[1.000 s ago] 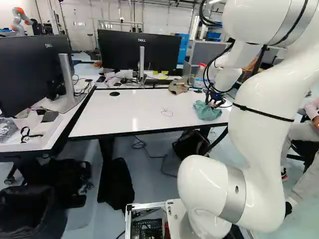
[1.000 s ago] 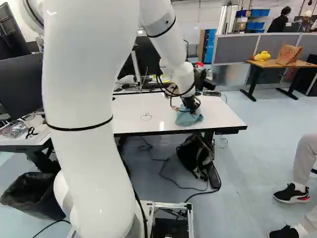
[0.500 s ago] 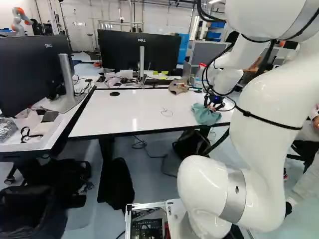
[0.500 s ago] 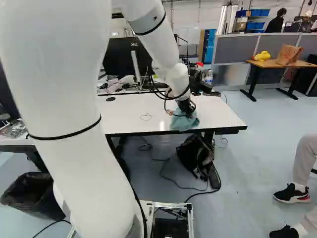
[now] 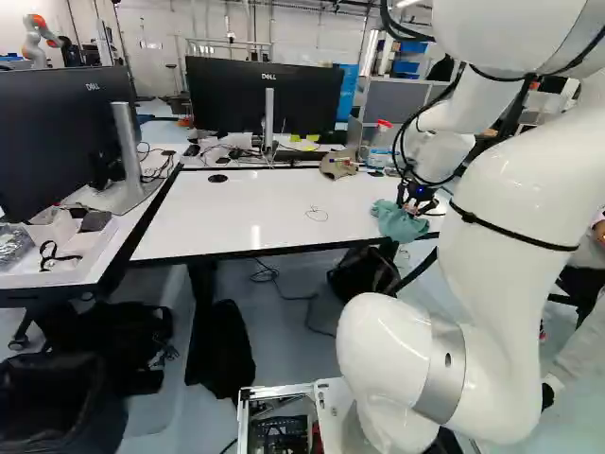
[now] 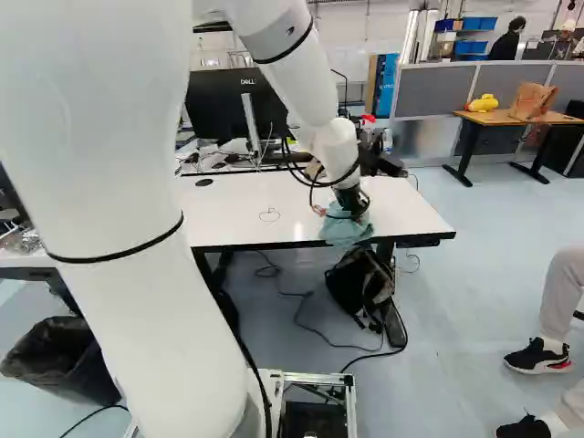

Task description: Clean the table with the green towel

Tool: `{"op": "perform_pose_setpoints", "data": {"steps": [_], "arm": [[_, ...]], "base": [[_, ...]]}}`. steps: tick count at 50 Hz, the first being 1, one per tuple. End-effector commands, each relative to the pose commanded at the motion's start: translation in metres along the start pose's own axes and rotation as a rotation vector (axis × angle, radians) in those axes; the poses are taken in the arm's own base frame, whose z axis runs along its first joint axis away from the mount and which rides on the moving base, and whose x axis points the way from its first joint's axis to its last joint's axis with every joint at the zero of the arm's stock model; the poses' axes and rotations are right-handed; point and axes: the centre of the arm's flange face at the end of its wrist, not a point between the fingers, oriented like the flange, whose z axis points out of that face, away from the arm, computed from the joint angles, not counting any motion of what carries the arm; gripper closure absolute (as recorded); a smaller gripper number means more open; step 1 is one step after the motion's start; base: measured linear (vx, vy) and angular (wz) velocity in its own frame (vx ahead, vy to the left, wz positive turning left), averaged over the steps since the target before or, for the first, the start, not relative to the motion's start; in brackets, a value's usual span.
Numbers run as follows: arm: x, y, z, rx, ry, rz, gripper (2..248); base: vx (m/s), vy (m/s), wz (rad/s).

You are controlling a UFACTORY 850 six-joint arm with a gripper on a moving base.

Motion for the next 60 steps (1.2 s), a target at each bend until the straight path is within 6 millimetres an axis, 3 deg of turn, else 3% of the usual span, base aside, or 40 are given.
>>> {"op": "perform_pose_setpoints", "data": {"steps": [15,26,50,60], "arm": [[0.011,0.009,0.003,-0.010,0.008,0.021,209],[0.012,0.007,-0.006,-0.003,0.024,0.018,209],[0.001,-0.033,-0.037,0.053,0.063,-0.054,209],[-0.011,-0.045,-0.040,0.068,0.055,-0.082,209]], "base": [[0.000,0.000,0.000],[0.000,0.000,0.000],[0.000,0.000,0.000],[0.000,0.000,0.000]]}}
